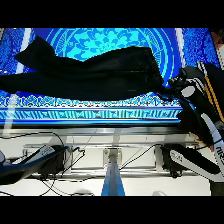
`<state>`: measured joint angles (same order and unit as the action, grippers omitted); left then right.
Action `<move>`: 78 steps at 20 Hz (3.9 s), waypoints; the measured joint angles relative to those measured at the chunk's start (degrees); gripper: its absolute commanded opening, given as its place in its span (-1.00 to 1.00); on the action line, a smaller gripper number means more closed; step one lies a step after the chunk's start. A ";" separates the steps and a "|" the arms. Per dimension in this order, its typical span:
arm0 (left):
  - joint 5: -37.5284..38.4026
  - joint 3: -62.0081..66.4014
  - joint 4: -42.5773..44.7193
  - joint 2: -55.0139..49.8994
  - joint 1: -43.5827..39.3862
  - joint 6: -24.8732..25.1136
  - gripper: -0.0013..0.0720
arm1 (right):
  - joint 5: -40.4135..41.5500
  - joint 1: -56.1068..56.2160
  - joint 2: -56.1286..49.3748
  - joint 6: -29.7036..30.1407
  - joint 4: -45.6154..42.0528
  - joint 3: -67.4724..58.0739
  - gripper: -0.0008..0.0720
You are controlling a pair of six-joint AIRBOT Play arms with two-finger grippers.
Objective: Fold the clothes and pants, and hang the long-sleeved shirts on hangers.
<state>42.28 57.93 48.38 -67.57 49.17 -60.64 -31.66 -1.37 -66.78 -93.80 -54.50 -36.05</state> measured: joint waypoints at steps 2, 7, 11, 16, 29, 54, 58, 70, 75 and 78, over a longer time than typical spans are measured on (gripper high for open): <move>0.24 0.04 0.28 -0.61 0.02 0.00 -0.90 | 5.20 0.02 -2.21 -0.79 2.45 -0.50 0.55; 1.95 0.07 0.66 -2.08 0.04 0.00 -0.90 | 11.13 0.02 -8.55 -1.33 4.66 -4.39 -0.89; 4.48 0.09 0.70 -2.84 0.11 0.00 -0.90 | 12.13 -0.04 -8.79 -0.90 -1.29 -6.97 -0.87; 6.01 0.76 2.32 0.87 0.66 0.00 -0.90 | 1.44 -0.04 -0.52 -0.70 -12.31 -7.80 -0.87; 11.67 1.11 20.83 6.16 2.27 -5.75 -0.90 | -37.59 -0.04 33.48 -9.60 -29.70 -6.69 -0.87; 16.44 0.09 48.74 1.11 0.83 -7.80 -0.90 | -44.44 -0.02 32.50 -2.19 -29.68 -5.33 -0.86; 14.80 -3.08 52.96 -0.42 2.43 -7.91 0.85 | -51.17 -0.04 32.50 -1.31 -30.16 -3.93 0.78; 8.68 -2.93 19.30 -2.08 -4.85 -12.31 0.78 | -42.05 -0.04 32.44 -1.03 -29.70 -3.41 0.88; -3.98 -2.86 3.15 -6.84 -15.28 -12.85 0.78 | -34.21 -0.04 32.44 -1.01 -29.79 -3.41 0.88; -12.59 -2.84 -0.20 -11.61 -19.41 -14.58 0.78 | -32.02 -0.04 32.44 -0.98 -30.34 -3.41 0.88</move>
<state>29.69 55.09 48.18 -79.18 29.76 -75.22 -63.68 -1.41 -34.35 -94.78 -84.84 -39.46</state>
